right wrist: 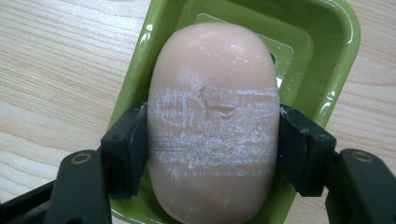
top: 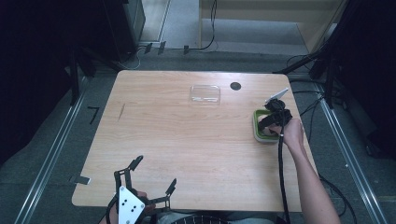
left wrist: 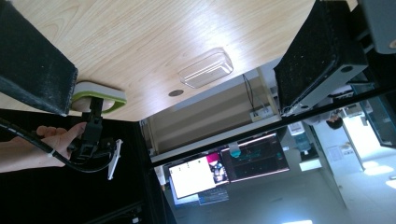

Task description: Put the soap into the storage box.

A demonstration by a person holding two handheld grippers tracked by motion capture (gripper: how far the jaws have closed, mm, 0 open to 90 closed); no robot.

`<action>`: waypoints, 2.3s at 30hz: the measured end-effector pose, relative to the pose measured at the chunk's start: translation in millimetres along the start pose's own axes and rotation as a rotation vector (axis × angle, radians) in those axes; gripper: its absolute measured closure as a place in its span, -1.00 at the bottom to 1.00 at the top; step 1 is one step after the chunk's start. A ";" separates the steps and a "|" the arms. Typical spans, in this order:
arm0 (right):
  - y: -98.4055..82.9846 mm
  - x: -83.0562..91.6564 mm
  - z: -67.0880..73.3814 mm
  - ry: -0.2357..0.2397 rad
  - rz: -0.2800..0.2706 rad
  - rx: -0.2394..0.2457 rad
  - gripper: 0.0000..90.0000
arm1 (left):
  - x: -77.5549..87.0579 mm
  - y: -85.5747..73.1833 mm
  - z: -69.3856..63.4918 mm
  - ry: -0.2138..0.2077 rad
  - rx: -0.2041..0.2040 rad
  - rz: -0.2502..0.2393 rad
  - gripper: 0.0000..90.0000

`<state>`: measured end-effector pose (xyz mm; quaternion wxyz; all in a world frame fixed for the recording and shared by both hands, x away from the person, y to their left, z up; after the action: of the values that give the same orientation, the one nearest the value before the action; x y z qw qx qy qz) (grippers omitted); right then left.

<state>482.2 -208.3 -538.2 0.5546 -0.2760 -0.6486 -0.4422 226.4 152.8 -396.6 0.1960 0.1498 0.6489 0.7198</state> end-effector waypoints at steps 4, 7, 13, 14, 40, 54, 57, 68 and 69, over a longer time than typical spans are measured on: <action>-0.2 -0.3 0.0 -0.001 0.001 0.003 -0.26 | 0.2 0.4 0.4 0.002 0.002 -0.003 -1.00; -0.9 -0.3 0.7 0.003 0.004 -0.002 -0.26 | 0.1 0.3 -0.3 -0.001 0.000 -0.001 -1.00; -0.4 3.6 0.6 -0.005 0.003 0.007 -0.29 | -0.1 0.2 0.0 0.000 0.002 -0.002 -1.00; -0.6 3.9 1.3 -0.003 0.008 0.011 -0.31 | -0.1 0.2 -0.1 -0.001 0.001 -0.001 -1.00; -11.8 47.0 48.9 0.038 0.081 0.180 -0.78 | 0.6 1.1 -0.8 -0.006 0.001 -0.008 -1.00; -29.2 59.3 80.7 0.063 0.106 0.289 -0.85 | 0.6 1.0 -1.2 -0.008 -0.003 -0.006 -1.00; -35.6 57.6 87.2 0.060 0.127 0.309 -0.85 | 0.7 1.1 -1.2 -0.008 -0.003 -0.006 -1.00; -56.9 50.1 112.7 0.064 0.190 0.393 -0.85 | 0.7 1.1 -1.1 -0.006 -0.002 -0.007 -1.00; -59.3 48.9 115.6 0.069 0.192 0.400 -0.85 | 0.7 1.1 -1.2 -0.007 -0.003 -0.007 -1.00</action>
<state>365.5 -140.2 -506.2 0.6597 -0.2056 -0.6748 -0.2592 225.2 152.0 -395.7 0.2010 0.1500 0.6474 0.7197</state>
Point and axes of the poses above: each handheld gripper's, and its own axes: x roughly backward along the jaws, y roughly out of its top, z roughly to its left, the point moved 9 cm from there along -x, roughly forward along the jaws, and after that the axes turned 11 degrees about x, right-handed, at the moved point
